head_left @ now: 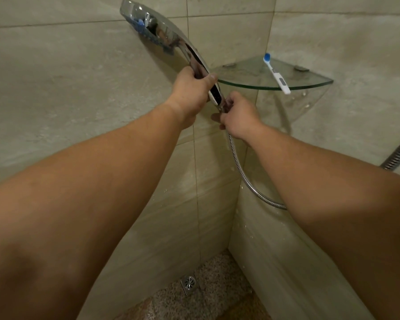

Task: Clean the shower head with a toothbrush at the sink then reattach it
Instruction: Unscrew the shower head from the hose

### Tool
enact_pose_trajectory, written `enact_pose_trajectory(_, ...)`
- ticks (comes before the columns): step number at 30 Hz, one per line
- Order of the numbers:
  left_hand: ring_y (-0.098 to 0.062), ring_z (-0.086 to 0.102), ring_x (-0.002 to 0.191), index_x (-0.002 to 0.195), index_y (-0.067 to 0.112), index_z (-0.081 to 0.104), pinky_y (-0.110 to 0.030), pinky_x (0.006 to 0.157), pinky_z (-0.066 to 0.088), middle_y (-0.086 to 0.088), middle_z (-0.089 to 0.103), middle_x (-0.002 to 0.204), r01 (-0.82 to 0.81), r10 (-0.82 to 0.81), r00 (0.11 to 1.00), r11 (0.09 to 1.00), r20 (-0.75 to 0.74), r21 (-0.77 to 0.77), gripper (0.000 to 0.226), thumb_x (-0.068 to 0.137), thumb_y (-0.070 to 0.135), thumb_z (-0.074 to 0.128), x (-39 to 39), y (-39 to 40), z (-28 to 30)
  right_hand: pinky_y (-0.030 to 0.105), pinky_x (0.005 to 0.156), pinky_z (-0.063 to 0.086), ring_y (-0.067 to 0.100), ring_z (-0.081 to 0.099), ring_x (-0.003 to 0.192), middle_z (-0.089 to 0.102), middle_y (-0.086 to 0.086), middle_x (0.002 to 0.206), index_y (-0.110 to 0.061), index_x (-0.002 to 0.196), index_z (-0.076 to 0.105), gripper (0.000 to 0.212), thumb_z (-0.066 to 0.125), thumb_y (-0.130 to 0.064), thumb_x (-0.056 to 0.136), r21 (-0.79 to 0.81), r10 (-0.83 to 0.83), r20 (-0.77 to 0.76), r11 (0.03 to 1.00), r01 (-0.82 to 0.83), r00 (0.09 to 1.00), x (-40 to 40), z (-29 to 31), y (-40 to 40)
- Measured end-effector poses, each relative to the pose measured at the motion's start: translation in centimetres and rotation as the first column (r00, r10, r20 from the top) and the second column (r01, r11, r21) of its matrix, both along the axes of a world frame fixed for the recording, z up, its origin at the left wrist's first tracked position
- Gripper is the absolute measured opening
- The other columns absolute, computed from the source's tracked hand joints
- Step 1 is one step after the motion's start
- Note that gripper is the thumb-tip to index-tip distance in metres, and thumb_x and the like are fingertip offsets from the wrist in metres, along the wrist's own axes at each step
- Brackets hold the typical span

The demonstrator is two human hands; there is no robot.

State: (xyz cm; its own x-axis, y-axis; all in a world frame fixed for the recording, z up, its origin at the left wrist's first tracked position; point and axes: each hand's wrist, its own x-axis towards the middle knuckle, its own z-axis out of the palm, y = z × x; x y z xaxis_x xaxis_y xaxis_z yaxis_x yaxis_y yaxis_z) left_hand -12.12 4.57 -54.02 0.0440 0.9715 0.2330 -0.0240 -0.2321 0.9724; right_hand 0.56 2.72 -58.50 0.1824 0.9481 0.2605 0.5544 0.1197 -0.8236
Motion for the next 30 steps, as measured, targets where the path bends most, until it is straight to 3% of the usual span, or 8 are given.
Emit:
enact_pose_trajectory(2, -0.035, 0.070, 0.107, 0.116, 0.000, 0.056, -0.049, 0.089, 0.062, -0.024, 0.067, 0.115, 0.001, -0.001, 1.000, 1.000, -0.001, -0.005, 0.021, 0.099, 0.009, 0.063, 0.0, 0.0, 0.0, 0.047, 0.072, 0.058, 0.026, 0.068, 0.082, 0.064, 0.003, 0.087, -0.027, 0.081, 0.046, 0.038, 0.081, -0.020, 0.073, -0.014, 0.022, 0.000, 1.000, -0.022, 1.000, -0.1, 0.0, -0.1)
enact_pose_trajectory(6, -0.037, 0.069, 0.109, 0.114, 0.002, 0.056, -0.055, 0.091, 0.060, -0.024, 0.067, 0.114, 0.004, -0.004, 1.000, 1.000, 0.006, -0.012, 0.019, 0.098, 0.008, 0.063, -0.3, 0.2, 0.1, 0.047, 0.078, 0.059, 0.026, 0.068, 0.081, 0.067, 0.003, 0.097, -0.020, 0.122, 0.053, 0.044, 0.072, -0.022, 0.083, -0.062, 0.155, -0.080, 0.985, -0.160, 0.985, -0.1, 0.3, -0.2)
enact_pose_trajectory(10, -0.036, 0.070, 0.109, 0.110, 0.005, 0.056, -0.052, 0.091, 0.061, -0.018, 0.067, 0.109, 0.001, -0.001, 1.000, 1.000, -0.004, -0.008, 0.015, 0.098, 0.009, 0.064, -0.3, 0.3, 0.2, 0.044, 0.079, 0.057, 0.034, 0.070, 0.086, 0.066, 0.004, 0.088, -0.021, 0.109, 0.062, 0.018, 0.055, -0.013, 0.095, -0.058, 0.170, -0.036, 0.983, -0.172, 0.985, 0.0, 0.5, -0.5)
enact_pose_trajectory(13, -0.036, 0.069, 0.108, 0.111, 0.004, 0.056, -0.046, 0.088, 0.062, -0.018, 0.066, 0.108, 0.016, -0.016, 1.000, 1.000, 0.000, -0.006, 0.016, 0.098, 0.009, 0.064, -0.2, 0.2, 0.1, 0.045, 0.076, 0.059, 0.030, 0.070, 0.081, 0.067, 0.003, 0.085, -0.023, 0.098, 0.063, 0.011, 0.066, -0.016, 0.089, -0.051, 0.111, -0.017, 0.992, -0.112, 0.994, 0.3, 0.4, -0.6)
enact_pose_trajectory(19, -0.024, 0.067, 0.093, 0.111, 0.004, 0.053, -0.029, 0.070, 0.059, -0.018, 0.064, 0.107, 0.035, -0.035, 0.999, 0.999, 0.025, 0.011, 0.012, 0.101, 0.007, 0.060, 0.5, -0.5, 0.3, 0.047, 0.066, 0.059, 0.029, 0.068, 0.077, 0.063, 0.004, 0.082, -0.026, 0.074, 0.040, 0.041, 0.079, -0.016, 0.077, 0.007, -0.014, 0.054, 1.000, 0.014, 0.998, 0.6, 0.3, -0.6)
enact_pose_trajectory(22, -0.024, 0.067, 0.094, 0.113, 0.002, 0.054, -0.029, 0.070, 0.060, -0.018, 0.064, 0.109, 0.030, -0.030, 0.999, 1.000, 0.022, 0.006, 0.013, 0.102, 0.006, 0.058, 0.4, -0.7, 0.4, 0.037, 0.060, 0.057, 0.024, 0.067, 0.074, 0.063, 0.003, 0.087, -0.026, 0.085, 0.046, 0.038, 0.082, -0.019, 0.076, -0.013, 0.043, -0.006, 0.999, -0.044, 0.999, 0.8, 0.3, -0.6)
enact_pose_trajectory(26, -0.025, 0.068, 0.087, 0.118, -0.003, 0.052, -0.033, 0.070, 0.063, -0.020, 0.063, 0.109, 0.026, -0.026, 0.999, 1.000, 0.029, 0.000, 0.019, 0.102, 0.004, 0.057, 0.1, -0.8, 0.6, 0.035, 0.068, 0.060, 0.017, 0.062, 0.072, 0.063, -0.001, 0.090, -0.012, 0.134, 0.049, 0.049, 0.067, -0.014, 0.088, -0.061, 0.185, -0.149, 0.979, -0.195, 0.971, 0.7, 0.5, -0.7)
enact_pose_trajectory(30, -0.029, 0.069, 0.103, 0.115, 0.003, 0.055, -0.042, 0.088, 0.062, -0.020, 0.067, 0.115, 0.010, -0.010, 1.000, 1.000, 0.001, -0.002, 0.015, 0.101, 0.006, 0.060, -0.1, -0.6, 0.5, 0.023, 0.061, 0.053, 0.020, 0.062, 0.073, 0.058, -0.003, 0.080, -0.008, 0.119, 0.062, 0.023, 0.054, -0.009, 0.097, -0.041, 0.192, -0.077, 0.980, -0.195, 0.978, 0.7, 0.5, -1.1)
